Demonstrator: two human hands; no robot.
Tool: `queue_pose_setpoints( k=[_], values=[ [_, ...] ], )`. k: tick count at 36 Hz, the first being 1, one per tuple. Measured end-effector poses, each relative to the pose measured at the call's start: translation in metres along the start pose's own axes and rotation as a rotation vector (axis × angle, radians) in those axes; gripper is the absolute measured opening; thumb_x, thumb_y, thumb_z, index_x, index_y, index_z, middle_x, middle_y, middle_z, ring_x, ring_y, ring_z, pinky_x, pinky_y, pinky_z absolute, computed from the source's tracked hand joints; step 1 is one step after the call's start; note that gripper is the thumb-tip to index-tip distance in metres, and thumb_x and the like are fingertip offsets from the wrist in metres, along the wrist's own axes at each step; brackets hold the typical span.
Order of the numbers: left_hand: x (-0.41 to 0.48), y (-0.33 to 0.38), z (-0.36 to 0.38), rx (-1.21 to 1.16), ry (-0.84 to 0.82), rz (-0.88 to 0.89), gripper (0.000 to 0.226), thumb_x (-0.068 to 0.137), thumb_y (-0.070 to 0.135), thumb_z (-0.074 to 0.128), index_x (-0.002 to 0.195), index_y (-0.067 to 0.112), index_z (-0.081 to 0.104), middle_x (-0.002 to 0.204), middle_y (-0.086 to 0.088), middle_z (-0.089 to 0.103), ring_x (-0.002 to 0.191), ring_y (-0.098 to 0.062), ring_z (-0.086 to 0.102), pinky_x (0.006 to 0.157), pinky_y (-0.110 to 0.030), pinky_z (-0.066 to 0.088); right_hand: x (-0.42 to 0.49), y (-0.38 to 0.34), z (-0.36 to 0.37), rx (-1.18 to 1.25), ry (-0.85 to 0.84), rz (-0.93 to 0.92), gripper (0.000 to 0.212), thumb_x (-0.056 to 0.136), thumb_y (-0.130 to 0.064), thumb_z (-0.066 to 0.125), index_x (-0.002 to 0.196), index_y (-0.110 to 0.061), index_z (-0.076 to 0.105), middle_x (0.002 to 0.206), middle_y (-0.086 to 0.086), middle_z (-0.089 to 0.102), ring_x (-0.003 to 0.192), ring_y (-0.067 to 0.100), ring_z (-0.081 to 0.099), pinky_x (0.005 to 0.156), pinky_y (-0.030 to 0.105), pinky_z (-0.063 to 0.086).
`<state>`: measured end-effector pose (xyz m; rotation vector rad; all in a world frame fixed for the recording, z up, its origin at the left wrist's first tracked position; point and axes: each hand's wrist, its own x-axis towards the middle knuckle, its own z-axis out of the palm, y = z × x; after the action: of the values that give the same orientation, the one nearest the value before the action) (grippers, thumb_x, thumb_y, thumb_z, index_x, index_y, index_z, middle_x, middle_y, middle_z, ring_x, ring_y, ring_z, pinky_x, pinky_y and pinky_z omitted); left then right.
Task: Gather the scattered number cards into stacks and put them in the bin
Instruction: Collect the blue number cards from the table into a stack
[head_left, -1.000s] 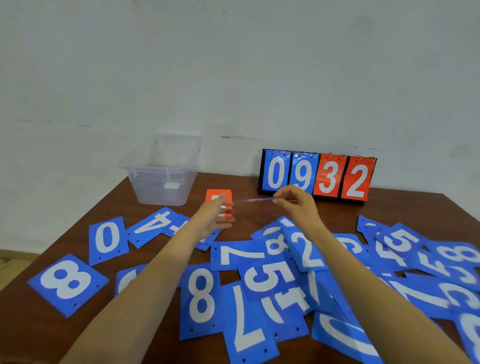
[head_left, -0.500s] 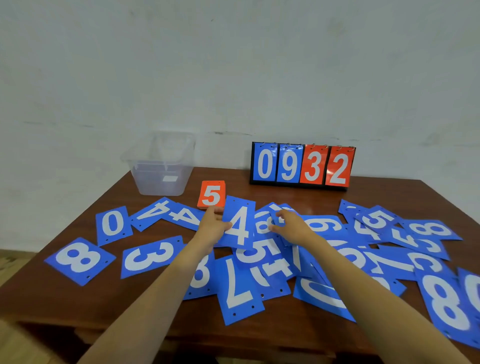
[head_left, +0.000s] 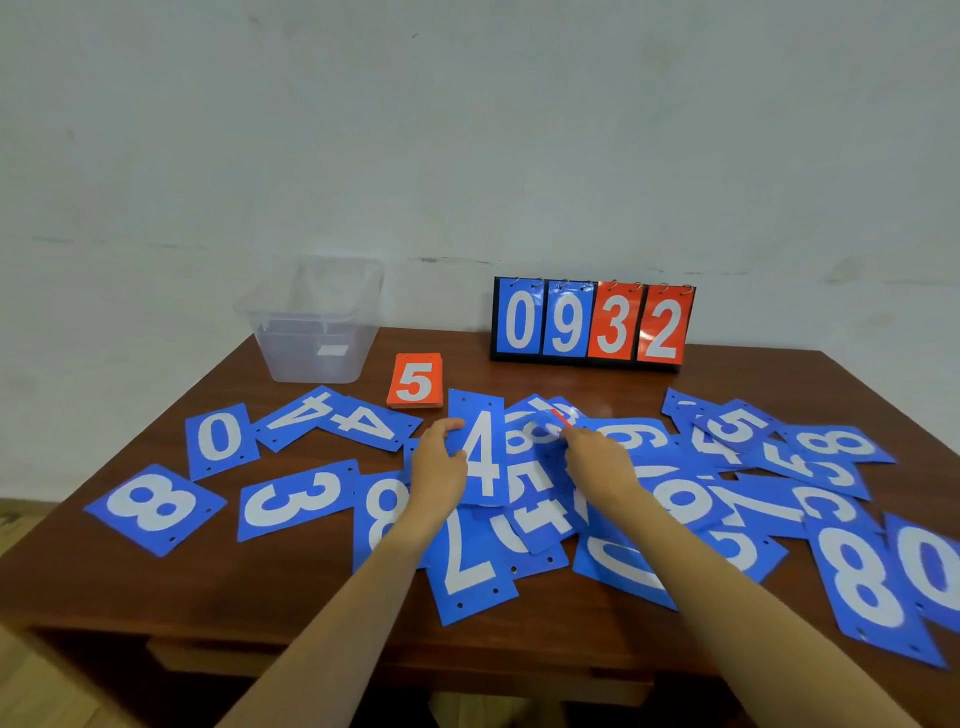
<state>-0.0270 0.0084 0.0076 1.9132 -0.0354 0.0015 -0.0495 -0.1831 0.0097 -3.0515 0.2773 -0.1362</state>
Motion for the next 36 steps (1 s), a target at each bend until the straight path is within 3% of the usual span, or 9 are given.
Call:
queue_pose_setpoints(
  k=[2, 5, 9, 12, 15, 18, 22, 29, 36],
  values=[
    [-0.001, 0.0, 0.002, -0.012, 0.016, 0.033, 0.042, 0.095, -0.004, 0.045, 0.13, 0.018, 0.049, 0.142, -0.005, 0.041, 0.094, -0.001, 0.044, 0.063, -0.016, 0.048, -0.007, 0.005, -0.015, 0.081, 0.126, 0.012, 0.038, 0.094, 0.0, 0.046, 0.131, -0.009, 0.045, 0.123, 0.012, 0.057, 0.098, 0.03, 0.061, 0.074, 0.034, 0.048],
    [-0.006, 0.002, 0.007, -0.043, 0.009, 0.056, 0.041, 0.095, -0.005, 0.043, 0.129, 0.017, 0.05, 0.139, -0.004, 0.043, 0.077, -0.001, 0.051, 0.07, -0.03, 0.054, -0.023, 0.009, -0.036, 0.479, 0.358, 0.058, 0.033, 0.096, 0.0, 0.043, 0.125, -0.007, 0.054, 0.117, 0.008, 0.06, 0.096, 0.024, 0.061, 0.074, 0.027, 0.05],
    [-0.021, 0.009, 0.022, -0.113, -0.015, 0.11, 0.042, 0.095, -0.004, 0.04, 0.125, 0.023, 0.051, 0.131, -0.002, 0.049, 0.058, -0.009, 0.047, 0.048, -0.019, 0.043, -0.046, 0.008, -0.043, 1.031, 0.41, 0.205, 0.023, 0.098, -0.009, 0.045, 0.115, -0.013, 0.06, 0.1, -0.005, 0.06, 0.083, 0.003, 0.058, 0.063, 0.014, 0.048],
    [-0.031, 0.015, 0.031, -0.161, -0.023, 0.142, 0.036, 0.097, 0.002, 0.04, 0.121, 0.025, 0.052, 0.128, 0.0, 0.052, 0.082, -0.024, 0.058, 0.064, -0.031, 0.051, -0.056, 0.01, -0.031, 1.191, 0.386, 0.29, 0.016, 0.096, -0.012, 0.05, 0.109, -0.014, 0.059, 0.1, -0.005, 0.059, 0.096, 0.012, 0.057, 0.071, 0.022, 0.049],
    [-0.039, 0.019, 0.037, -0.274, -0.071, 0.133, 0.027, 0.098, 0.014, 0.046, 0.119, 0.028, 0.054, 0.119, 0.007, 0.057, 0.079, -0.006, 0.058, 0.064, -0.023, 0.05, -0.065, 0.011, -0.015, 1.212, 0.334, 0.338, 0.016, 0.094, -0.013, 0.055, 0.11, -0.014, 0.057, 0.098, -0.004, 0.056, 0.097, 0.016, 0.056, 0.076, 0.027, 0.048],
    [-0.047, 0.02, 0.04, -0.307, -0.117, 0.129, 0.026, 0.096, 0.017, 0.053, 0.119, 0.028, 0.054, 0.092, 0.017, 0.055, 0.07, -0.002, 0.05, 0.059, -0.016, 0.046, -0.074, 0.007, -0.002, 1.211, 0.291, 0.336, 0.019, 0.092, -0.019, 0.06, 0.109, -0.016, 0.056, 0.098, -0.002, 0.055, 0.092, 0.015, 0.056, 0.074, 0.023, 0.047],
    [-0.052, 0.019, 0.042, -0.31, -0.101, 0.129, 0.031, 0.094, 0.01, 0.055, 0.12, 0.025, 0.053, 0.109, 0.022, 0.052, 0.085, -0.005, 0.06, 0.061, -0.022, 0.05, -0.077, -0.001, 0.005, 1.125, 0.308, 0.295, 0.02, 0.089, -0.023, 0.064, 0.104, -0.017, 0.053, 0.082, -0.003, 0.054, 0.075, 0.007, 0.053, 0.062, 0.013, 0.042],
    [-0.051, 0.006, 0.038, -0.318, -0.062, 0.102, 0.025, 0.094, 0.003, 0.051, 0.109, 0.023, 0.053, 0.079, 0.018, 0.048, 0.063, 0.0, 0.042, 0.059, -0.02, 0.039, -0.071, -0.012, 0.007, 1.018, 0.308, 0.22, 0.017, 0.088, -0.024, 0.065, 0.096, -0.017, 0.052, 0.08, -0.001, 0.054, 0.07, 0.006, 0.05, 0.058, 0.01, 0.039],
    [-0.038, 0.003, 0.031, -0.286, -0.032, 0.062, 0.023, 0.093, 0.002, 0.052, 0.109, 0.02, 0.054, 0.089, 0.021, 0.049, 0.057, 0.0, 0.05, 0.047, -0.009, 0.041, -0.05, -0.016, 0.016, 1.001, 0.206, 0.175, 0.017, 0.088, -0.026, 0.065, 0.094, -0.014, 0.054, 0.081, -0.002, 0.055, 0.068, 0.008, 0.05, 0.059, 0.014, 0.042]
  ],
)
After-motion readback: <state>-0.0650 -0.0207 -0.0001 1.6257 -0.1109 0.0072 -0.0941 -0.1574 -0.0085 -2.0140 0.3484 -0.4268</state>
